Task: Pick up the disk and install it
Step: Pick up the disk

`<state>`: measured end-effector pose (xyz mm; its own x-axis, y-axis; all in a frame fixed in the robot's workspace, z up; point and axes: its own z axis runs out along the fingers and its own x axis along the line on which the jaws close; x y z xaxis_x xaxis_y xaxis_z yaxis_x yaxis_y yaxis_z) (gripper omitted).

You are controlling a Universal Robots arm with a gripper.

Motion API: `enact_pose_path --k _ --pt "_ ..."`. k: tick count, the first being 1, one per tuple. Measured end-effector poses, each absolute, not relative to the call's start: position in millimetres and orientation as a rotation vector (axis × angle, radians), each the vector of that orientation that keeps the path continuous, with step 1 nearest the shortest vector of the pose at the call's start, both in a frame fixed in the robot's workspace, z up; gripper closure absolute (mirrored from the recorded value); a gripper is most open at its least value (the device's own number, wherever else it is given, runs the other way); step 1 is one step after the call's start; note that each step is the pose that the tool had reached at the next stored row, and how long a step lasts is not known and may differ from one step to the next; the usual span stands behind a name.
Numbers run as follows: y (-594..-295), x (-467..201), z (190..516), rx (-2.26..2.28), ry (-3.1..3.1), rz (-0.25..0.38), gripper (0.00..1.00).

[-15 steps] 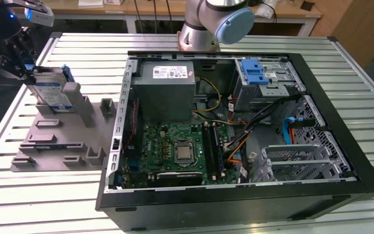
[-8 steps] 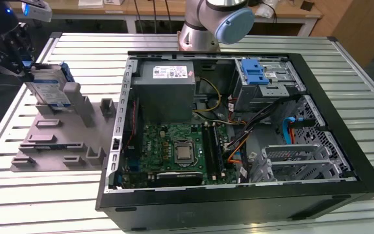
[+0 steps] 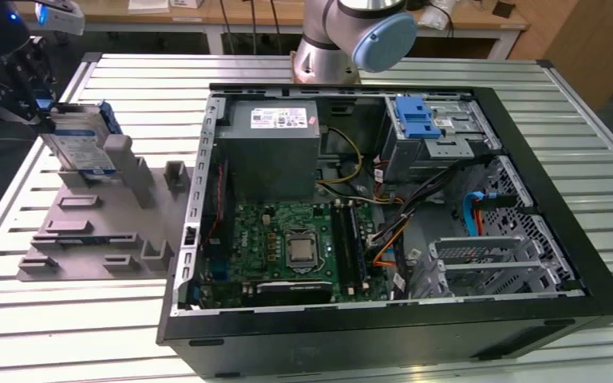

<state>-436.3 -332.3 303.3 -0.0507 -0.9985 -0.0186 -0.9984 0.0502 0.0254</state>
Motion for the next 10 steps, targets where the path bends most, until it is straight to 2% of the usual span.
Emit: enact_pose_path --k 10 --pt "-332.3 -436.3 307.0 2.162 -2.274 -0.049 0.64"
